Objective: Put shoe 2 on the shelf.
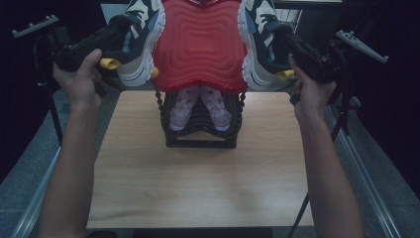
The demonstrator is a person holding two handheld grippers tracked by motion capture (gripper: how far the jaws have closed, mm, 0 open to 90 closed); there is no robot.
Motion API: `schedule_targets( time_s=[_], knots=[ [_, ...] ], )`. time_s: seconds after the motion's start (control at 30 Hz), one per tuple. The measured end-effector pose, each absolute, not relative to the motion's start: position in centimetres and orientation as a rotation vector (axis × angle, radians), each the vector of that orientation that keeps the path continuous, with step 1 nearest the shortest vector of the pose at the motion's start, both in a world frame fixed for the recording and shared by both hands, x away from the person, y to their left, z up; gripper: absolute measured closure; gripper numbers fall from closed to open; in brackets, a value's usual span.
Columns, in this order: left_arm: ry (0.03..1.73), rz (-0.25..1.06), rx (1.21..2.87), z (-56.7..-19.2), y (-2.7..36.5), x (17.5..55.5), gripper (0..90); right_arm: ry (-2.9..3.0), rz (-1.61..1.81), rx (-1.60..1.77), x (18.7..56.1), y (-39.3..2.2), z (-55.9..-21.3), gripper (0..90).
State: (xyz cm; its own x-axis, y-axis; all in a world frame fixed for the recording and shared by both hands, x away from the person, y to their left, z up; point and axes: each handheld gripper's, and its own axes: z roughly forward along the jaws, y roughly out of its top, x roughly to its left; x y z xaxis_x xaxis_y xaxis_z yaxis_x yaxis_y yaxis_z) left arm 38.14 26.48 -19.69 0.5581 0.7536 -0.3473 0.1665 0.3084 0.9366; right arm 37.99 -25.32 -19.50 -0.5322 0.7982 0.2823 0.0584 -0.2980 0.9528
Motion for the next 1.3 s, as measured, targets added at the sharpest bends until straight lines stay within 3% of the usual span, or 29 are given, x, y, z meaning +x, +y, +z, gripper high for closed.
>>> schedule_targets(
  time_s=[0.43, 1.3],
  knots=[
    [0.902, 0.474, 1.264, -17.6, 22.7, 39.8, 65.0, 1.503, 1.865, 1.064, 40.2, -20.8, -17.4, 73.3],
    [0.927, 0.483, 1.316, -18.9, 18.8, 42.6, 64.9, 1.560, 1.775, 1.104, 42.9, -17.2, -18.1, 72.5]
  ],
)
